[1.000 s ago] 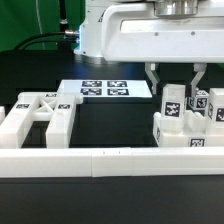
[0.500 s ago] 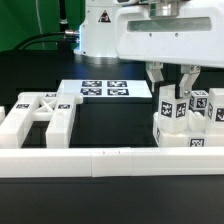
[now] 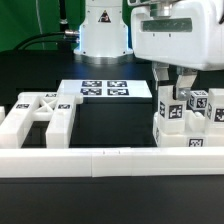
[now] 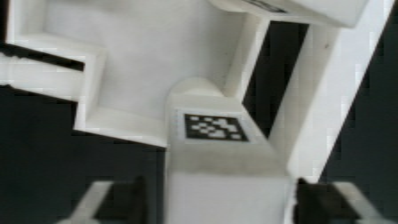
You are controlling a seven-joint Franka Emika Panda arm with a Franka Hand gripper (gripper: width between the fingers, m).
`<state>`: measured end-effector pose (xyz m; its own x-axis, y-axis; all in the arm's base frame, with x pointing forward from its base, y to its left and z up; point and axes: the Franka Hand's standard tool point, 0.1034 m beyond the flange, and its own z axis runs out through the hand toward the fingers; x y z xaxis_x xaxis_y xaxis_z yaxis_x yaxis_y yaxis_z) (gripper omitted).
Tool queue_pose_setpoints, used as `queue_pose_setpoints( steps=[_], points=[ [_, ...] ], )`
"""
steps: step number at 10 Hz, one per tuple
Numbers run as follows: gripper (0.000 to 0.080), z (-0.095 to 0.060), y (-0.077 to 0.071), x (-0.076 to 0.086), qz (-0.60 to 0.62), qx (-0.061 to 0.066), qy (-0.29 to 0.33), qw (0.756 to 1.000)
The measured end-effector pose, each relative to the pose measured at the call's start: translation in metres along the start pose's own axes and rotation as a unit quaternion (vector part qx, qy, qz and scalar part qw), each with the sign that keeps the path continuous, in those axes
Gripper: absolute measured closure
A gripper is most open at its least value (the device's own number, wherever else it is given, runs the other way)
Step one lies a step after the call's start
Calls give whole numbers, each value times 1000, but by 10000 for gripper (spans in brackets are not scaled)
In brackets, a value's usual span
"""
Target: Assemble chair
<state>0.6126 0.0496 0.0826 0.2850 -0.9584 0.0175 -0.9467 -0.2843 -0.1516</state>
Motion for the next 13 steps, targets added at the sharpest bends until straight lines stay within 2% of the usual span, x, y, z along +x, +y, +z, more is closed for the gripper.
queue_pose_setpoints(
  steps=[1, 2, 3, 6, 8, 10, 11, 13],
  points=[
    [213, 2, 3, -4, -11, -17, -9, 1000],
    [213, 4, 3, -5, -43, -19, -11, 999],
    [161, 4, 2, -7, -102, -21, -11, 994],
    [151, 3, 0, -5, -265, -17, -11, 964],
    [151, 4, 0, -3, -359, -16, -11, 933],
    [151, 4, 0, -2, -421, -15, -12, 907],
    [151, 3, 0, -2, -466, -12, -9, 885],
    [151, 4, 1, 0, -508, -9, -3, 861]
  ],
)
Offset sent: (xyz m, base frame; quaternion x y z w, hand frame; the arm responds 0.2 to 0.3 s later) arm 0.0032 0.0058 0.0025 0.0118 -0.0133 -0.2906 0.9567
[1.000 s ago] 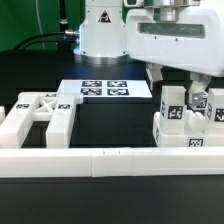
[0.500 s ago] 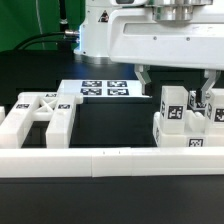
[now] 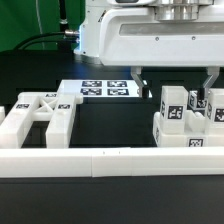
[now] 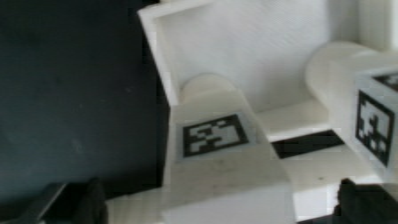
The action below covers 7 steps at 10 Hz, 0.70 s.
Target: Assemble chair
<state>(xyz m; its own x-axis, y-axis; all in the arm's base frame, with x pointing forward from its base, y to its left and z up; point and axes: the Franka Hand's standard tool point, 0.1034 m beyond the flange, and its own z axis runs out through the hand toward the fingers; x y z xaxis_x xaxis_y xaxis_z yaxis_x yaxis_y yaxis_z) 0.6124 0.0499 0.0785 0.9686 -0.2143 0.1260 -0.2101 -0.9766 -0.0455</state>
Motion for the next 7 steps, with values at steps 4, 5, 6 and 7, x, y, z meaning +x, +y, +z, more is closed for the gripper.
queue_pose_setpoints(
  steps=[4, 5, 6, 7],
  points=[
    [513, 1, 0, 0, 15, 0, -1, 1000],
    [513, 1, 0, 0, 17, 0, -1, 1000],
    [513, 1, 0, -1, 63, 1, -1, 998],
    [513, 1, -2, -1, 126, 1, -1, 992]
  ],
)
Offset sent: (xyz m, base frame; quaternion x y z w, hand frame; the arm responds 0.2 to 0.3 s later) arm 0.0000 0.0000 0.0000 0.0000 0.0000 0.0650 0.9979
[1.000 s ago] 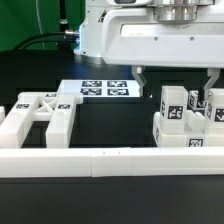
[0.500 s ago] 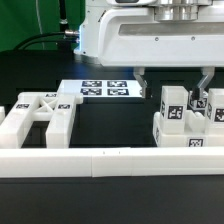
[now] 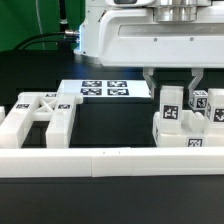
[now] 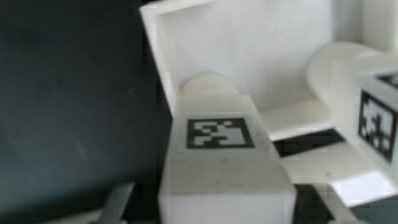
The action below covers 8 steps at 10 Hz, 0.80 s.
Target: Assemble chair
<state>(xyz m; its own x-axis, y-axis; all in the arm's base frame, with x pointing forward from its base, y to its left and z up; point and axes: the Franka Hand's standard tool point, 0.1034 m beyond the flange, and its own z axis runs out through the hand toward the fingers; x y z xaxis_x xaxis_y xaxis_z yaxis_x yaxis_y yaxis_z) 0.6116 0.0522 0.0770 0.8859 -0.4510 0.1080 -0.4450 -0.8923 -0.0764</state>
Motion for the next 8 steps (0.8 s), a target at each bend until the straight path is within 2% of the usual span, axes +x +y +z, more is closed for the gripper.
queue_pose_setpoints(
  steps=[2, 4, 5, 7, 8],
  points=[
    [513, 0, 0, 0, 106, 0, 0, 994],
    [512, 1, 2, 0, 220, 3, 0, 975],
    [512, 1, 3, 1, 281, 9, -2, 960],
    [512, 1, 3, 0, 373, 8, -7, 928],
    [512, 1, 2, 1, 428, 6, -10, 904]
  ],
)
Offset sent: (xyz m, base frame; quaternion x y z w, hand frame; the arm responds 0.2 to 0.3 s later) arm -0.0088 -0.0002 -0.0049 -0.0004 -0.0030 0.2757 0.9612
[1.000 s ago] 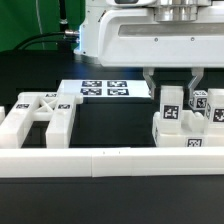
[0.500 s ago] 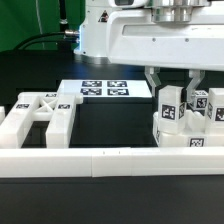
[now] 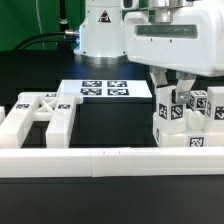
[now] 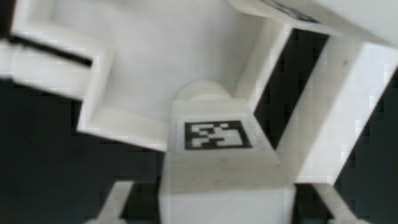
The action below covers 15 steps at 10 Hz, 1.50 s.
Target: Assemble chair
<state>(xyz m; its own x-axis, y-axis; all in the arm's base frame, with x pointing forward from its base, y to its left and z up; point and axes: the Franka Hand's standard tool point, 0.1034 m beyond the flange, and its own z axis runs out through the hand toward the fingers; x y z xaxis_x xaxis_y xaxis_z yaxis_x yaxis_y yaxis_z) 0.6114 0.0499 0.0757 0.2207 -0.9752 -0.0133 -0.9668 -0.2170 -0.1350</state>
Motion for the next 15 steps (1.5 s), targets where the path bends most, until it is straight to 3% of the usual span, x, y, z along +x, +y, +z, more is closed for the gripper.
queue_pose_setpoints(
  steps=[3, 4, 5, 6, 7, 10, 15],
  points=[
    [512, 1, 1, 0, 64, -1, -3, 998],
    [325, 1, 1, 0, 44, -1, -3, 999],
    [211, 0, 1, 1, 19, -1, -4, 1000],
    [211, 0, 0, 1, -22, 0, -4, 1000],
    [160, 0, -1, 1, -89, 0, -3, 996],
    [153, -1, -4, -2, -239, 3, -2, 971],
    [151, -1, -4, -4, -446, 2, -1, 895]
  ],
)
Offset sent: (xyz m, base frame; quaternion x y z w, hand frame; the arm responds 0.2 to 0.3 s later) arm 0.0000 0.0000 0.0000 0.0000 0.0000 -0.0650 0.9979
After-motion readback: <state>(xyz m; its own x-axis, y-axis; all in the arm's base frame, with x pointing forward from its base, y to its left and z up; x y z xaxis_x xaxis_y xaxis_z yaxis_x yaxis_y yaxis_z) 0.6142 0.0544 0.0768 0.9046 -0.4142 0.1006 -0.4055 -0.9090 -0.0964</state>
